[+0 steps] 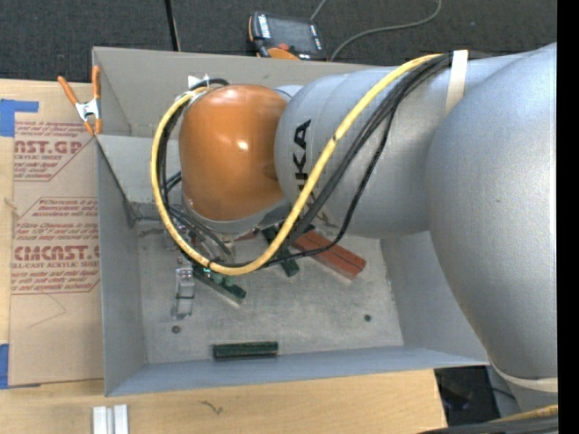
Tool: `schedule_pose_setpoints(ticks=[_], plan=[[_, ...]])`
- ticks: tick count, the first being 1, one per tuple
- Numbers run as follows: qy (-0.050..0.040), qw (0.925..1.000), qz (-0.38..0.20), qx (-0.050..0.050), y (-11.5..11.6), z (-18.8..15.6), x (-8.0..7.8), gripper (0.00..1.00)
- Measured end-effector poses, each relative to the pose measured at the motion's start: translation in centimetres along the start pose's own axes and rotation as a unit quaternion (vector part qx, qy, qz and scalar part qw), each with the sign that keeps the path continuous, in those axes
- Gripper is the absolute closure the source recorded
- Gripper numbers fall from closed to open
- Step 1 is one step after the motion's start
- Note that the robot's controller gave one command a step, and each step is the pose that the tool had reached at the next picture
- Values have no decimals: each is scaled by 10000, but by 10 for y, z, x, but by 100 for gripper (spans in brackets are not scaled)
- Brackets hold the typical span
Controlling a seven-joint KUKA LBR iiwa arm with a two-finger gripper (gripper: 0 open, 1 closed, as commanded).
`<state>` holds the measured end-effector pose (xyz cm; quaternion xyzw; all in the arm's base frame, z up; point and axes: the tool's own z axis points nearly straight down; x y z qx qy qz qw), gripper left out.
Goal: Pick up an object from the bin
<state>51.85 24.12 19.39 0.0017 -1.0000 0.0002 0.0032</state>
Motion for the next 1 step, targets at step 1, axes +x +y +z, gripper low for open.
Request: schedule_pose_setpoints(ticks=[1], plan=[[-29,9957,927,-3,-67,127,-9,0]])
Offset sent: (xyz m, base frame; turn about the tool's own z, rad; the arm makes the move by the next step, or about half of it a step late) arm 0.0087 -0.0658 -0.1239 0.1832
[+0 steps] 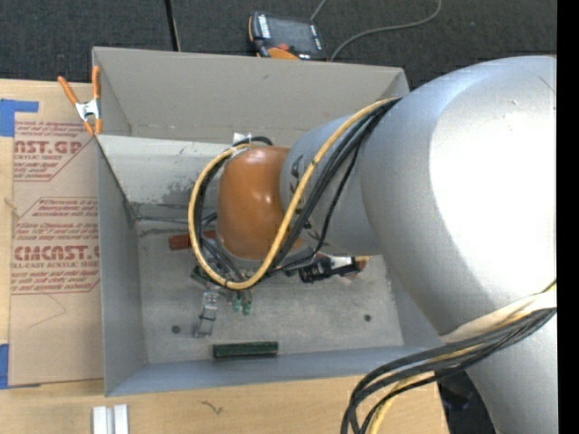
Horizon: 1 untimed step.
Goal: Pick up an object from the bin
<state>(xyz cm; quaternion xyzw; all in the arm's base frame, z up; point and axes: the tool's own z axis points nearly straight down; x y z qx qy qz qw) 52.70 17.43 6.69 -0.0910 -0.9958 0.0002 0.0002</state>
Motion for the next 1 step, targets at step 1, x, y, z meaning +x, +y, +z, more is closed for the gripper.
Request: schedule_pose_setpoints(ticks=[1], plan=[[-14,9995,304,-7,-26,-34,-8,0]])
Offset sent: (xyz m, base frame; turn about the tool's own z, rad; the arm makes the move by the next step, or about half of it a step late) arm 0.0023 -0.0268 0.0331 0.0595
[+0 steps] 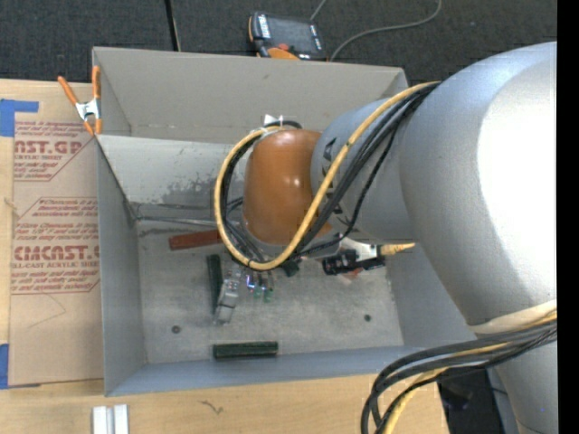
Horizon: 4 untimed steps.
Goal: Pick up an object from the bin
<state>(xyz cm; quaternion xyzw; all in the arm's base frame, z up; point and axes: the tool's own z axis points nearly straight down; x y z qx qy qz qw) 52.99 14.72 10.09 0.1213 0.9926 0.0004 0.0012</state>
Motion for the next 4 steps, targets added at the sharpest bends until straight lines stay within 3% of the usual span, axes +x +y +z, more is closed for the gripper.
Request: schedule_pose_setpoints(ticks=[1,2,3,4], plan=[[8,9956,941,4,-14,1,-9,0],[30,9860,1669,14,1,32,11,0],[21,9860,1666,9,2,33,11,0],[12,9860,1665,0,2,32,11,100]])
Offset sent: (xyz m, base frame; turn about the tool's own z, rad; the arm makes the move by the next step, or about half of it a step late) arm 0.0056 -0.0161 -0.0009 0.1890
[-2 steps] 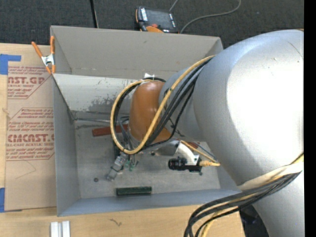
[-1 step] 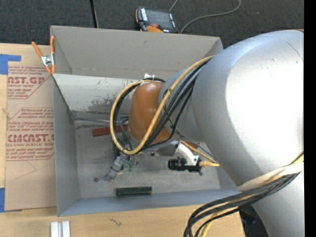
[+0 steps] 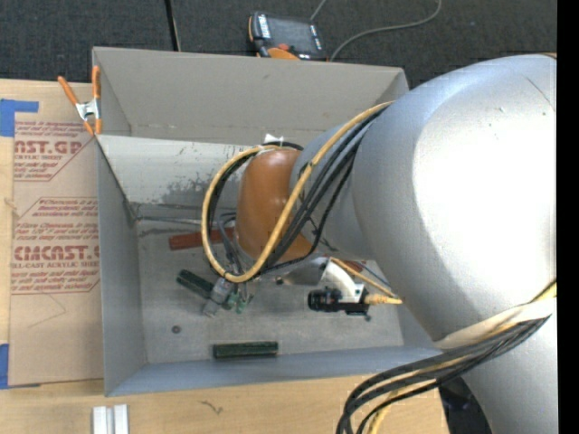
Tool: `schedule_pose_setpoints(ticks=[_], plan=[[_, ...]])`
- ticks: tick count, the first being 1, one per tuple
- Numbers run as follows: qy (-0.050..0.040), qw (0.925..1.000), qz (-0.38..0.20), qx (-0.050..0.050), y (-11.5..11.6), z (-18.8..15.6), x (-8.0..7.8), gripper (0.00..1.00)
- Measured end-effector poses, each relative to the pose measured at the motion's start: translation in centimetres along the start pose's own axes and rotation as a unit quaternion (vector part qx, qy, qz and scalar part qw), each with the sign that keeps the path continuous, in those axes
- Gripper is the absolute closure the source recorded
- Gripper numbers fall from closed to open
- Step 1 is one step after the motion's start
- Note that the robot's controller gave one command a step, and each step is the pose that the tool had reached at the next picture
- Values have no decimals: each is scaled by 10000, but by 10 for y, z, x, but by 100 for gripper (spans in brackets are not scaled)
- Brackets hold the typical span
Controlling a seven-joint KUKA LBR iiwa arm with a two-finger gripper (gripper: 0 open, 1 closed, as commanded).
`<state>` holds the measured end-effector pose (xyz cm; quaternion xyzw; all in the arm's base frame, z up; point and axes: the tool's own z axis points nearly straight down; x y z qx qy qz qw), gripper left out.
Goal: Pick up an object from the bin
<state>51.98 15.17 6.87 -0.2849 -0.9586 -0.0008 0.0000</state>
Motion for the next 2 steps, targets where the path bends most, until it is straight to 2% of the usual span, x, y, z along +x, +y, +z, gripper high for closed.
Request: schedule_pose_setpoints(ticks=[1,2], plan=[[-27,10000,-5,-23,2,-87,-1,100],[-15,10000,-11,-10,3,-121,-1,100]])
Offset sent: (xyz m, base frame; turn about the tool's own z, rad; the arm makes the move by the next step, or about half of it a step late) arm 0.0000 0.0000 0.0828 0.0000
